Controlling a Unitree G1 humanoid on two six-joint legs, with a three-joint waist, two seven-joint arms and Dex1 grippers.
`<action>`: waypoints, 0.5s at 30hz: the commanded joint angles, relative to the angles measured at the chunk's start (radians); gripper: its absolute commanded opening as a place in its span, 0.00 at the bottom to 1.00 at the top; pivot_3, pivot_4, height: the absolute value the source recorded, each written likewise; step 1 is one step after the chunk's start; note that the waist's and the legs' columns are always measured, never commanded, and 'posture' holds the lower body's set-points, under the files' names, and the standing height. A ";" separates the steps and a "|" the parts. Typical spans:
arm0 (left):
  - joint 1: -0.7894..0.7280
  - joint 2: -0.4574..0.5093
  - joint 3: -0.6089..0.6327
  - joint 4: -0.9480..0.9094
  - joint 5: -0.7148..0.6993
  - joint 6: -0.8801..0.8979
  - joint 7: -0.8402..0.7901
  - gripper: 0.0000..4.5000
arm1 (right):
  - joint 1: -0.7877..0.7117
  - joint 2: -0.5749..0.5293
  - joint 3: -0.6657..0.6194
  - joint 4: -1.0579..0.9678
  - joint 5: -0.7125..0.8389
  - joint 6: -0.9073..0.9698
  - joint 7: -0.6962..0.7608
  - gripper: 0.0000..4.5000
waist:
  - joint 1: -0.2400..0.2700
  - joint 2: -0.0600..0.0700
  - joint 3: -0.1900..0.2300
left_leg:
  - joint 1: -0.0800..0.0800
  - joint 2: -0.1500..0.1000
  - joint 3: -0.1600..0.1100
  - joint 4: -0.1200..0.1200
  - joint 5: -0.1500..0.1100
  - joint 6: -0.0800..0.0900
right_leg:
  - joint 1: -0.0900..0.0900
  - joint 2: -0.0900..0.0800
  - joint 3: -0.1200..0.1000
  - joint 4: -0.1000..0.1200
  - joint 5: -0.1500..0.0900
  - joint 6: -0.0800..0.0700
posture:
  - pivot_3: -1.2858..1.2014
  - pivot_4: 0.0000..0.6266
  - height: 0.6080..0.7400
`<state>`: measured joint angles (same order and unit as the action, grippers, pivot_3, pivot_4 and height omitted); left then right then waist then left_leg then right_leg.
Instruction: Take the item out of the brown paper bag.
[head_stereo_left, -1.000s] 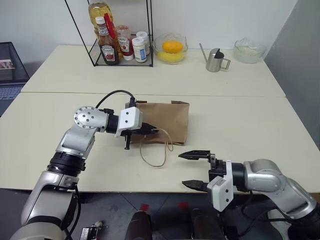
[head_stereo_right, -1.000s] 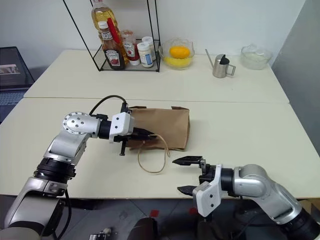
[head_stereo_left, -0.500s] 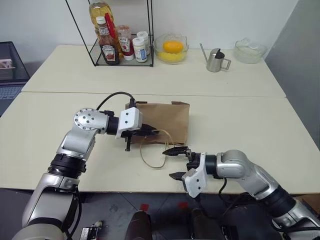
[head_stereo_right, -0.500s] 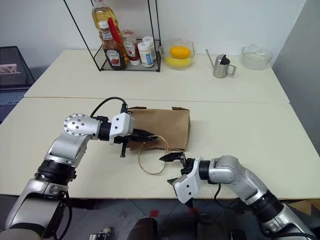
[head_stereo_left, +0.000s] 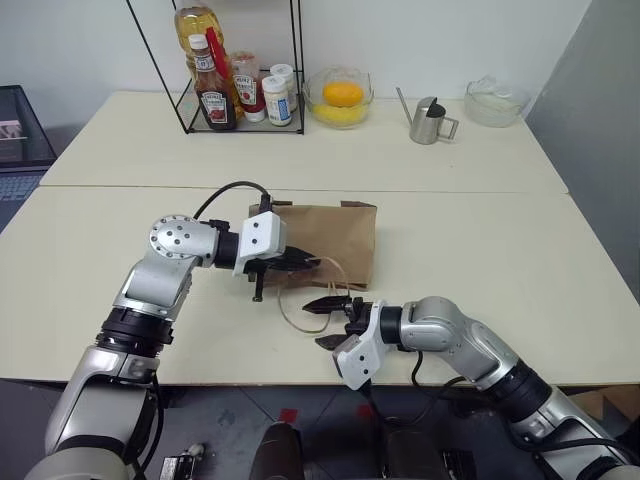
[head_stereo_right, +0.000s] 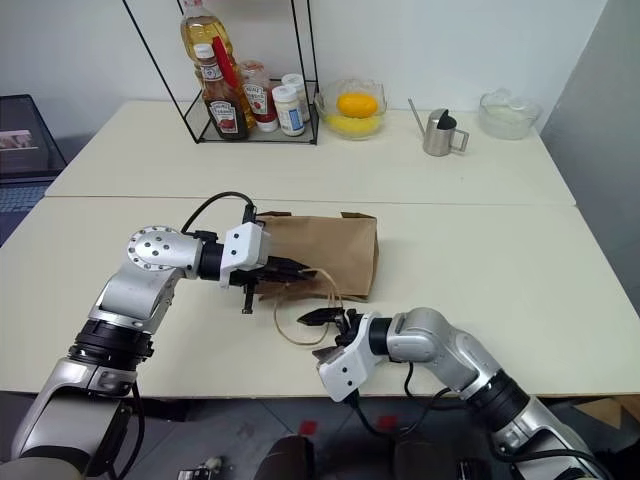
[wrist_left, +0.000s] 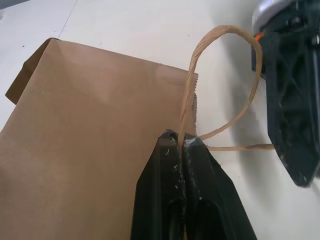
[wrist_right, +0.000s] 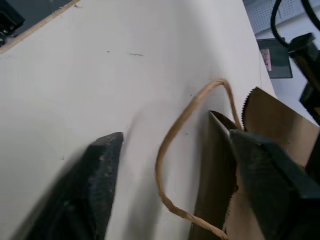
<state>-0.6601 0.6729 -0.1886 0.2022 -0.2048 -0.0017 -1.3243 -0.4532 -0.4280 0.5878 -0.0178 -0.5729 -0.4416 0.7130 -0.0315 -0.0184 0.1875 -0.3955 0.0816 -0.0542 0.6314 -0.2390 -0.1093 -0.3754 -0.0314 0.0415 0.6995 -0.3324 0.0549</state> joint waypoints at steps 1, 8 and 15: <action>-0.022 0.003 0.041 -0.048 -0.032 0.024 0.009 0.00 | 0.005 0.004 -0.007 0.014 -0.011 0.029 -0.011 0.45 | 0.000 0.000 0.000 | 0.000 0.000 0.000 0.000 0.000 0.000 | 0.000 0.000 0.000 0.000 0.000 0.000 | 0.52 0.24 1.00; -0.019 0.018 0.047 -0.075 -0.040 0.050 0.002 0.00 | 0.009 0.003 -0.005 0.032 0.015 0.056 0.003 0.01 | 0.000 0.000 0.000 | 0.000 0.000 0.000 0.000 0.000 0.000 | 0.000 0.000 0.000 0.000 0.000 0.000 | 0.52 0.24 1.00; -0.035 0.016 0.056 -0.073 -0.037 0.061 0.018 0.00 | 0.032 -0.006 0.015 0.039 0.026 0.072 0.034 0.01 | 0.000 0.000 0.000 | 0.000 0.000 0.000 0.000 -0.001 0.003 | 0.000 0.000 0.000 0.000 0.000 0.000 | 0.52 0.24 1.00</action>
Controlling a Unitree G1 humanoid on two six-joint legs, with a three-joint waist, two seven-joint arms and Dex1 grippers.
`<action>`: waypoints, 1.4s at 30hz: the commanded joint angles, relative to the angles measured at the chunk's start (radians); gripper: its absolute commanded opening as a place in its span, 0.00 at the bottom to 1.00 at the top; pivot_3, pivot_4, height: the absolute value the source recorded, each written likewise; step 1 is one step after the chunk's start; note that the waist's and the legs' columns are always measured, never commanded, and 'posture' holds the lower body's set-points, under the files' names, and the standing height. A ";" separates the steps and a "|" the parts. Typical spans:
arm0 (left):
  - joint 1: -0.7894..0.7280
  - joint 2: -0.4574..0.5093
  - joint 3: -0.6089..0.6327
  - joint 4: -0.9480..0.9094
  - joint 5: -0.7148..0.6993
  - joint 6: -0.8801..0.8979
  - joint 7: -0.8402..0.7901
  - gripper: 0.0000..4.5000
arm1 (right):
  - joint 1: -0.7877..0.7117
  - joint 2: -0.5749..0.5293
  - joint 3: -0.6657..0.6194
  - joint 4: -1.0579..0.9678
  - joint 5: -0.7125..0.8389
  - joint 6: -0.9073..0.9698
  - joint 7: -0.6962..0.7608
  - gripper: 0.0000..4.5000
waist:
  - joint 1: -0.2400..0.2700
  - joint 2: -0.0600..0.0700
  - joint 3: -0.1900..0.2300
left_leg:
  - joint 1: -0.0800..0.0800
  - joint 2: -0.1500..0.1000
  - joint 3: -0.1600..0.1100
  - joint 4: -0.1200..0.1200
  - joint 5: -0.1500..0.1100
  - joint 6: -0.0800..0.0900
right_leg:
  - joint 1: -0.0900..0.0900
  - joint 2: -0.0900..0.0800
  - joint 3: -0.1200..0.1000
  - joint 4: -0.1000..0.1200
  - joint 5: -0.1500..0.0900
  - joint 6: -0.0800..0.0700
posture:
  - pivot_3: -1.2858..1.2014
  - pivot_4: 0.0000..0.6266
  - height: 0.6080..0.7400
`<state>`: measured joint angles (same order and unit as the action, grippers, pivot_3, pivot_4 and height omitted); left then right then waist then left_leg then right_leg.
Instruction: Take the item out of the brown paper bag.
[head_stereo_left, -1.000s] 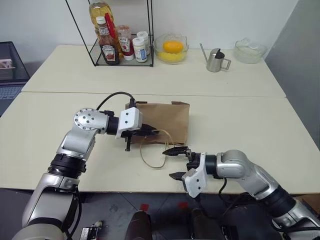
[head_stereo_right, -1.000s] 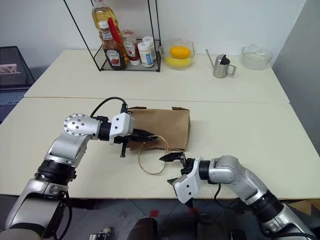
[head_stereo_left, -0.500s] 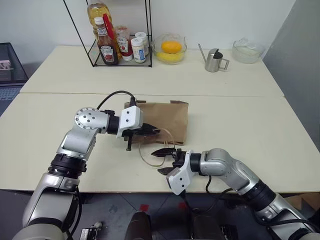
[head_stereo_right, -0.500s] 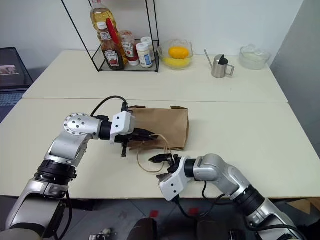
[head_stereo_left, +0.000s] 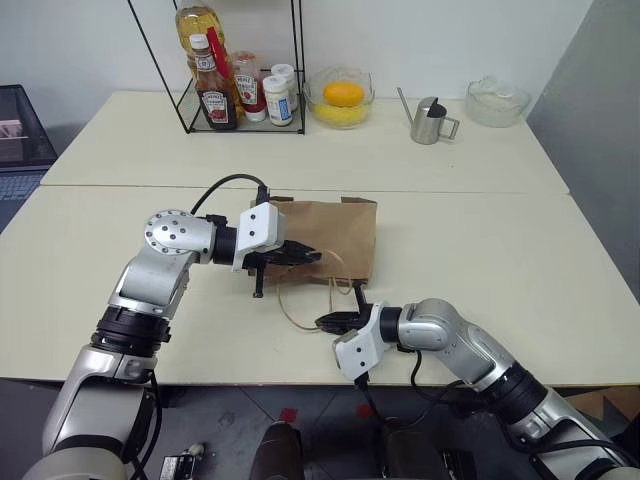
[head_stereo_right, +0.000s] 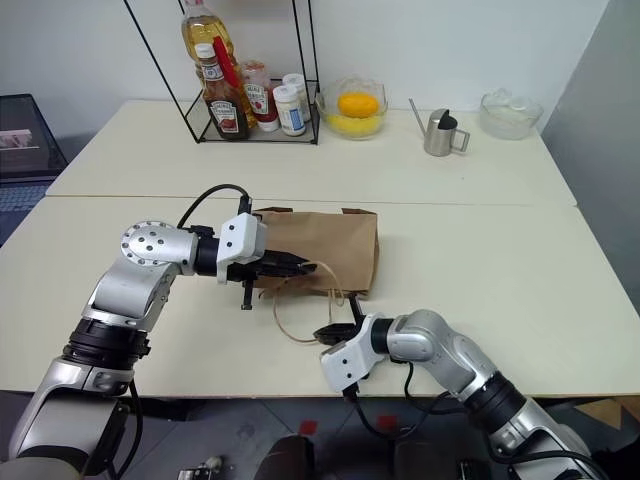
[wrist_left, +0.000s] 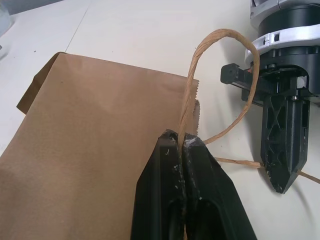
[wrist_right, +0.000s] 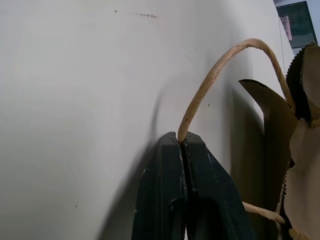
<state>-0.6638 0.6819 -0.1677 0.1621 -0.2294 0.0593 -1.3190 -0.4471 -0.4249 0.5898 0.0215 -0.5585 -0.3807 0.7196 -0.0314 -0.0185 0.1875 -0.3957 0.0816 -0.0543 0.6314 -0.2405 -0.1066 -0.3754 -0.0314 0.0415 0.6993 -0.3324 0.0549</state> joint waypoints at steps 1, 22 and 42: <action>-0.039 0.005 0.037 -0.026 -0.012 0.000 0.016 0.00 | 0.031 -0.011 0.017 0.002 0.011 0.012 0.032 0.01 | 0.000 0.000 0.000 | 0.000 0.000 0.000 0.000 0.000 0.000 | 0.000 0.000 0.000 0.000 0.000 0.000 | 0.52 0.24 1.00; -0.308 -0.053 0.083 0.268 -0.007 -0.039 0.081 0.00 | 0.114 -0.040 0.072 0.028 -0.045 0.077 0.070 0.01 | 0.003 -0.001 -0.001 | 0.001 -0.001 -0.001 0.000 0.000 0.000 | 0.002 0.000 0.000 -0.001 0.000 0.000 | 0.52 0.24 1.00; -0.443 -0.093 0.104 0.319 0.000 0.016 0.133 0.00 | 0.123 -0.105 0.044 -0.017 -0.032 0.088 0.088 0.01 | 0.005 -0.001 -0.003 | 0.002 -0.001 -0.001 0.000 0.001 -0.003 | 0.005 0.000 0.000 -0.002 0.000 0.000 | 0.52 0.24 1.00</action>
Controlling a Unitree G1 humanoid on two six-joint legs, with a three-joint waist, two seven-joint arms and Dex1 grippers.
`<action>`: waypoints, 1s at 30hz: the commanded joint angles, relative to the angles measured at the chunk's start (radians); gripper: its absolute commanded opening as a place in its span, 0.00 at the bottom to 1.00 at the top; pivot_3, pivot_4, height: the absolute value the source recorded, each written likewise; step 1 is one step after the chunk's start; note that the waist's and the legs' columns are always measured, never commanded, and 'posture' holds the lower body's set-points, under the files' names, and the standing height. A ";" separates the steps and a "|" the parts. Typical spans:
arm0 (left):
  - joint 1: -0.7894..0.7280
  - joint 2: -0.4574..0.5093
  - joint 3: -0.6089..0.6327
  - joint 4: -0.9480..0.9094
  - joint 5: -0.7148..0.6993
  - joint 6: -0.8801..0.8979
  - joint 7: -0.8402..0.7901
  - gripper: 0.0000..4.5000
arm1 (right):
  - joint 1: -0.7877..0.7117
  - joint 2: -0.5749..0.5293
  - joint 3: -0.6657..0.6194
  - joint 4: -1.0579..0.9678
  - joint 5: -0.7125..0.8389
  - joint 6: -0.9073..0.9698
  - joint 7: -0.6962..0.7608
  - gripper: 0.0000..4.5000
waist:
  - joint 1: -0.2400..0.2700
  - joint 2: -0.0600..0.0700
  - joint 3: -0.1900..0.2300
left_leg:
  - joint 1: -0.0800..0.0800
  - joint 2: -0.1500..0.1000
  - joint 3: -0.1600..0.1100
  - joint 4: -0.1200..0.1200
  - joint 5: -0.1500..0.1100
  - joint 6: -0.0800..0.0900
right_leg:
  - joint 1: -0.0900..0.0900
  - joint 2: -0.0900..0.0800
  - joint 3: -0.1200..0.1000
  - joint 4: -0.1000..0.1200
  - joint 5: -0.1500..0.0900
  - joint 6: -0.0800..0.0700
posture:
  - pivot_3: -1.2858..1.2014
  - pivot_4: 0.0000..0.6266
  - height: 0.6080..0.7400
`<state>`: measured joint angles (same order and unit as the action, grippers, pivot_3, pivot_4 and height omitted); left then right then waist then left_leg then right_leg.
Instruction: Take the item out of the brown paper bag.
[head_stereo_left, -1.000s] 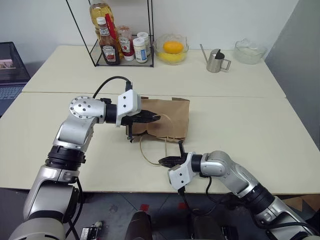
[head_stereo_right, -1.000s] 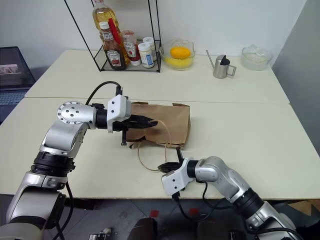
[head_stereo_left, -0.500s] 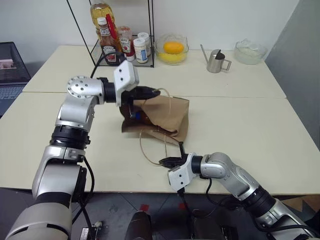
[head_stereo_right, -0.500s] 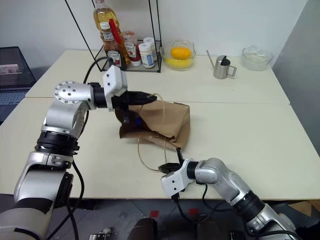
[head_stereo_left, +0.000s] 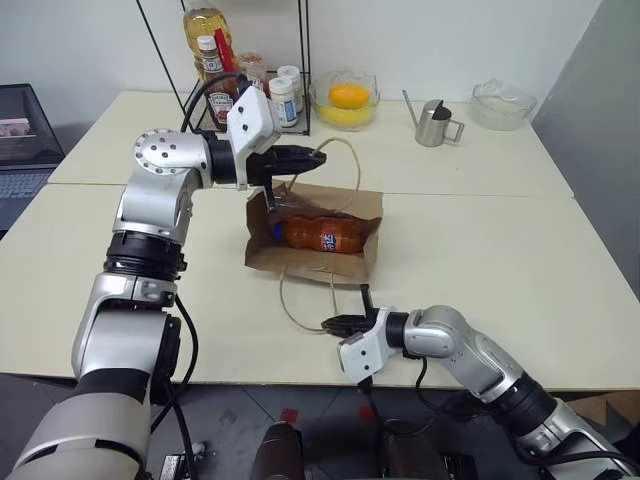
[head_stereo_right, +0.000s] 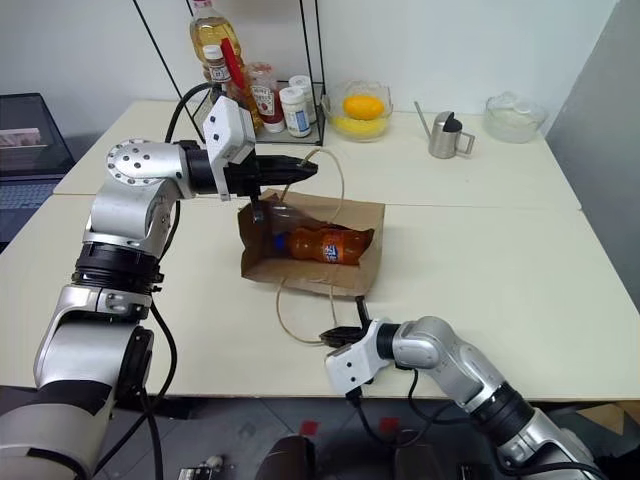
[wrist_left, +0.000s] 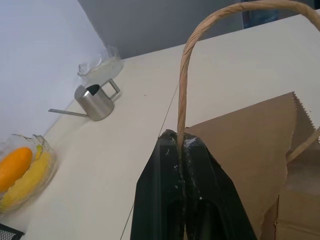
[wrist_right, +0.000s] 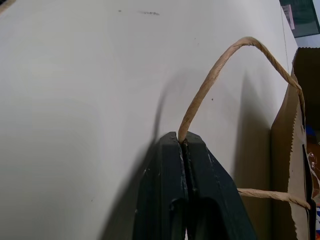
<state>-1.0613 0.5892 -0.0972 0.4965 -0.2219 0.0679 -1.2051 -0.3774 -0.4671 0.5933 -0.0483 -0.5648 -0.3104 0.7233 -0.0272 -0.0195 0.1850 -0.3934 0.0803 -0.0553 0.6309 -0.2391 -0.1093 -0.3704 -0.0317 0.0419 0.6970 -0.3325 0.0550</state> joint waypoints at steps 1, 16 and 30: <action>-0.048 -0.001 0.035 -0.015 -0.007 0.009 0.019 0.00 | 0.058 -0.078 0.032 0.043 -0.018 0.013 0.086 0.01 | 0.001 0.000 0.000 | 0.000 0.000 0.000 0.000 0.000 0.000 | 0.000 0.000 0.000 0.000 0.000 0.000 | 0.52 0.24 1.00; -0.037 -0.024 0.038 -0.035 -0.023 0.029 0.013 0.00 | 0.103 -0.141 -0.045 -0.068 0.064 0.022 0.058 0.01 | 0.004 0.000 0.000 | 0.000 0.000 -0.001 0.000 0.000 0.000 | 0.001 0.000 0.000 -0.001 0.000 0.000 | 0.52 0.24 1.00; -0.008 -0.043 0.039 -0.067 -0.039 0.045 0.000 0.00 | 0.186 -0.198 -0.170 -0.175 0.130 -0.185 -0.086 0.35 | 0.001 0.000 0.000 | -0.002 0.000 -0.001 0.000 0.000 0.000 | -0.001 0.000 0.000 -0.001 0.000 0.000 | 0.52 0.24 1.00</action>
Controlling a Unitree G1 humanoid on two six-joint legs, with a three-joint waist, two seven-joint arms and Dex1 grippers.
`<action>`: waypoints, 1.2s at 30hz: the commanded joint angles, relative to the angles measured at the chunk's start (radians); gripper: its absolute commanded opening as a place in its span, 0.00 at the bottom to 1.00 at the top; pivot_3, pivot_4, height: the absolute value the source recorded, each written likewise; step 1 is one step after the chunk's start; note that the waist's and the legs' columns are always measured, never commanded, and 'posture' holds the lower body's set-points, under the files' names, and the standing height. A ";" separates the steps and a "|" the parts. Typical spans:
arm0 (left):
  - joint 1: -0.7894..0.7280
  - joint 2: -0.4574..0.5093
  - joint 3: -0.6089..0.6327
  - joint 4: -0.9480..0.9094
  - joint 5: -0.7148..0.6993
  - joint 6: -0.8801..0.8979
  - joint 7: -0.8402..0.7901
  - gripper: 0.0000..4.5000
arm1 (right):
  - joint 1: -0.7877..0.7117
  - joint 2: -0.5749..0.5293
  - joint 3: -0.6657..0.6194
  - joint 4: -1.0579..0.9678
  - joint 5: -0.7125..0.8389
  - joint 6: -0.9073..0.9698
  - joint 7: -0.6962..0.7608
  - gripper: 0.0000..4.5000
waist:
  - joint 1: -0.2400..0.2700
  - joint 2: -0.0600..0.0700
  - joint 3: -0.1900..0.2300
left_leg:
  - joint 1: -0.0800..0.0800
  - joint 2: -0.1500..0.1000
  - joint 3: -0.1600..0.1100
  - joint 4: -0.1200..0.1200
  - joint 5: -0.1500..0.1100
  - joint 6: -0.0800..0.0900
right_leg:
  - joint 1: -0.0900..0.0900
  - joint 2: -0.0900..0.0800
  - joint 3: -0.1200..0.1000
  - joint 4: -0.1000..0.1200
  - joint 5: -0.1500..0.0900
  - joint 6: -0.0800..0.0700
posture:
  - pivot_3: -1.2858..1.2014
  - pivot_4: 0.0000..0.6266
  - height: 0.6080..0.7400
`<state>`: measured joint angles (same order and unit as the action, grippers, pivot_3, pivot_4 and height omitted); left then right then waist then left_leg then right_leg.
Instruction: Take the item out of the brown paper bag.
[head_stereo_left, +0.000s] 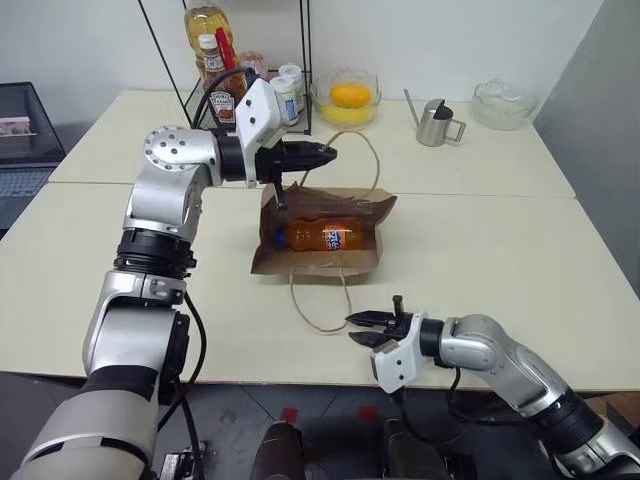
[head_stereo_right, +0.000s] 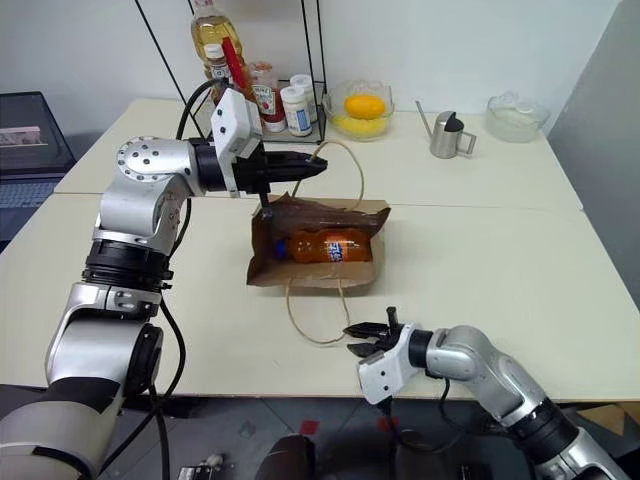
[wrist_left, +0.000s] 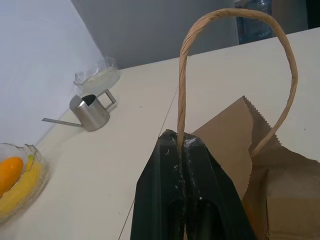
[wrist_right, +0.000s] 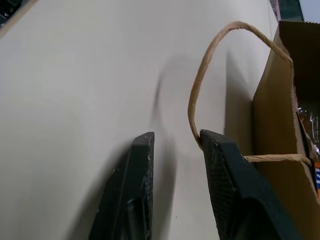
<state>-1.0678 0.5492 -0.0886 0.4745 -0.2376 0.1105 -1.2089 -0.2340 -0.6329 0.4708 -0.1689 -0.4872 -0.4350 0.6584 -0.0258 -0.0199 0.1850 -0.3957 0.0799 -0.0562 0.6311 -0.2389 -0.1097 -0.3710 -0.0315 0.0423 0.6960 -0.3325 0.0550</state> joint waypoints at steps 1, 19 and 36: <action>0.001 -0.005 0.031 -0.046 -0.024 0.003 0.004 0.00 | 0.063 -0.042 -0.069 -0.068 0.077 -0.086 -0.035 0.35 | 0.000 0.000 0.000 | 0.000 0.000 0.000 0.000 0.000 0.000 | 0.000 0.000 0.000 0.000 0.000 0.000 | 0.52 0.24 1.00; -0.023 0.011 0.055 -0.050 -0.063 0.093 -0.030 0.00 | -0.200 0.076 -0.203 -0.314 0.340 0.411 0.040 0.00 | -0.006 0.000 0.001 | 0.000 0.001 -0.002 0.000 0.000 0.000 | -0.001 0.002 0.000 0.001 0.000 0.000 | 0.52 0.24 1.00; -0.031 0.044 0.109 -0.077 -0.136 0.308 -0.038 0.00 | -0.581 0.315 0.134 0.018 -0.051 0.634 0.031 0.00 | -0.010 0.000 0.001 | -0.003 0.001 -0.002 -0.001 0.000 -0.001 | -0.005 0.002 0.000 0.001 0.000 0.000 | 0.52 0.24 1.00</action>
<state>-1.0629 0.5778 -0.0109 0.4323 -0.3472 0.4053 -1.2494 -0.7849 -0.3304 0.5941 -0.1666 -0.4905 0.2182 0.7228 -0.0355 -0.0197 0.1858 -0.3990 0.0807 -0.0588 0.6304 -0.2384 -0.1102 -0.3762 -0.0294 0.0425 0.6975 -0.3325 0.0549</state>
